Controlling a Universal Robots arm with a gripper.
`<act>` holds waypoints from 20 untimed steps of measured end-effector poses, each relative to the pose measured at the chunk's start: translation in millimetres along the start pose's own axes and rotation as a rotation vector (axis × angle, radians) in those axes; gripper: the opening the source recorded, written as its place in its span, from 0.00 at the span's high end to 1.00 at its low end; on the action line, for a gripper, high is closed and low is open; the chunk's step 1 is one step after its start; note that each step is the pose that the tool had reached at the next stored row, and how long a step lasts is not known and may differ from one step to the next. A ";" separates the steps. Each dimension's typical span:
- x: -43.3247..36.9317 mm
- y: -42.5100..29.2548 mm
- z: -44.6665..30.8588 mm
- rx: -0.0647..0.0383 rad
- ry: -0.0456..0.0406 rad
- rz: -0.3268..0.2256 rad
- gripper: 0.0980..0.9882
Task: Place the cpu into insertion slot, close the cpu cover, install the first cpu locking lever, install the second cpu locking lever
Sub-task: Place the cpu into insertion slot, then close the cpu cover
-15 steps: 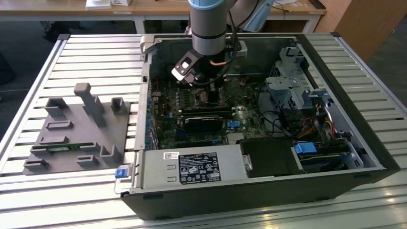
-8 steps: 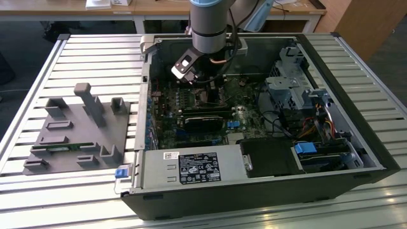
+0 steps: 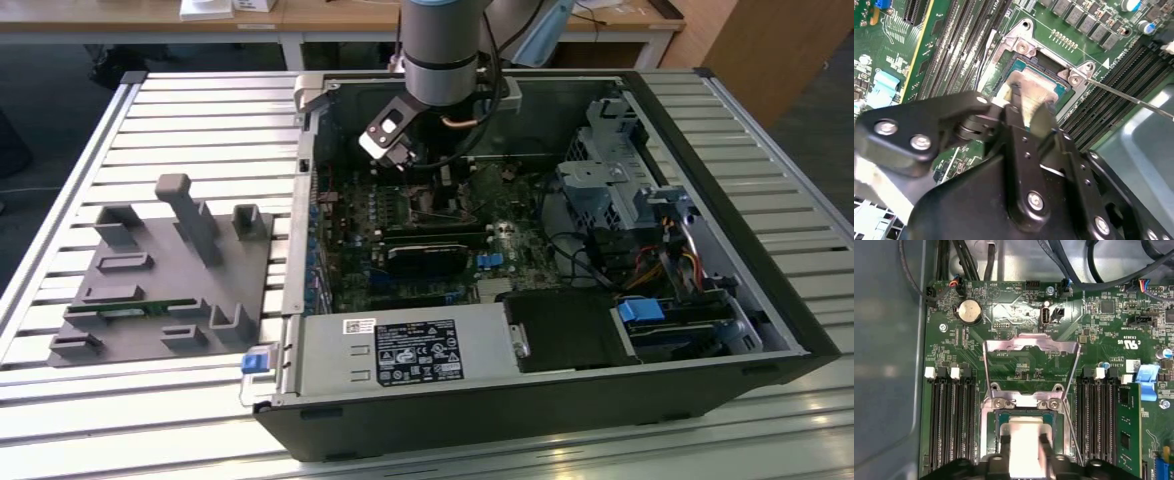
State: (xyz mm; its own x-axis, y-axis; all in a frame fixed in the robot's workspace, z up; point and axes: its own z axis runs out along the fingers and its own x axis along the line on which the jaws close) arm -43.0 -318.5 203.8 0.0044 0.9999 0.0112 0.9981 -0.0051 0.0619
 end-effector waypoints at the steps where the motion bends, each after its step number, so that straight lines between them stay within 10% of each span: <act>1: 0.0 0.5 -0.3 0.004 0.0002 0.000 0.77; 5: 0.0 1.4 -0.7 0.013 0.0001 0.000 0.96; 20: 0.0 1.7 -4.6 0.015 -0.0003 0.000 0.99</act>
State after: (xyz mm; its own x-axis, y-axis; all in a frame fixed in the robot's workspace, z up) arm -41.6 -318.6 208.5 0.0046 0.9999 0.0110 0.9989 -0.0051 0.0474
